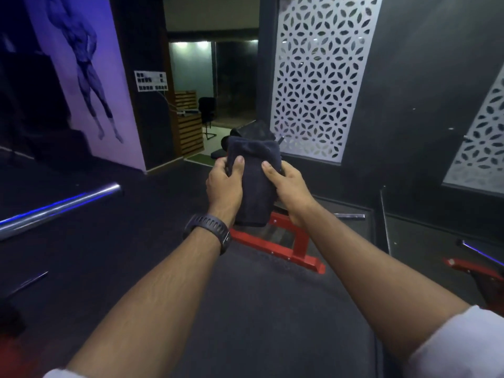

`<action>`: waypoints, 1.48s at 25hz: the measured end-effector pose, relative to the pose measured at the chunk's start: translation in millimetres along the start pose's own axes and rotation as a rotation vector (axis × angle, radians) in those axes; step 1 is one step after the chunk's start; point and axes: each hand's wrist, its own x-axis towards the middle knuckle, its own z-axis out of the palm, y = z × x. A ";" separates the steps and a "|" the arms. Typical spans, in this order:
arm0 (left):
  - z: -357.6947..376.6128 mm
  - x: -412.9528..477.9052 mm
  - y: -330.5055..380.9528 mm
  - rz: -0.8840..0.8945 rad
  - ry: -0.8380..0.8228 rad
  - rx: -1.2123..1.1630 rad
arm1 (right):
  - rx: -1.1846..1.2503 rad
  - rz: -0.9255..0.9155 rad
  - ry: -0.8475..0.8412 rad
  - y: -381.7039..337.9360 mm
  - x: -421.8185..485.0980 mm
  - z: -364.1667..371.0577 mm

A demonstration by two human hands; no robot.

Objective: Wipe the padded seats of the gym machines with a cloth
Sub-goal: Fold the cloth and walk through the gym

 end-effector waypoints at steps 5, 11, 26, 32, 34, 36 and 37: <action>22.3 106.7 -39.3 0.039 0.088 0.100 | 0.035 0.008 -0.083 41.2 130.3 22.3; 35.4 263.1 -110.4 0.034 0.297 0.177 | 0.078 -0.049 -0.260 102.6 311.0 82.7; -130.4 618.0 -260.2 -0.006 0.821 0.588 | 0.170 -0.103 -0.735 234.9 654.1 442.5; -271.2 755.0 -292.5 -0.032 0.903 0.715 | 0.261 -0.033 -0.900 255.7 737.1 634.6; -312.9 792.4 -314.8 -0.063 0.949 0.718 | 0.268 -0.027 -0.958 272.2 761.7 700.5; -357.6 826.8 -342.6 -0.092 0.995 0.734 | 0.267 -0.022 -0.996 294.6 781.5 764.1; -380.4 845.4 -358.1 -0.103 1.012 0.747 | 0.273 -0.022 -1.014 307.2 791.5 795.9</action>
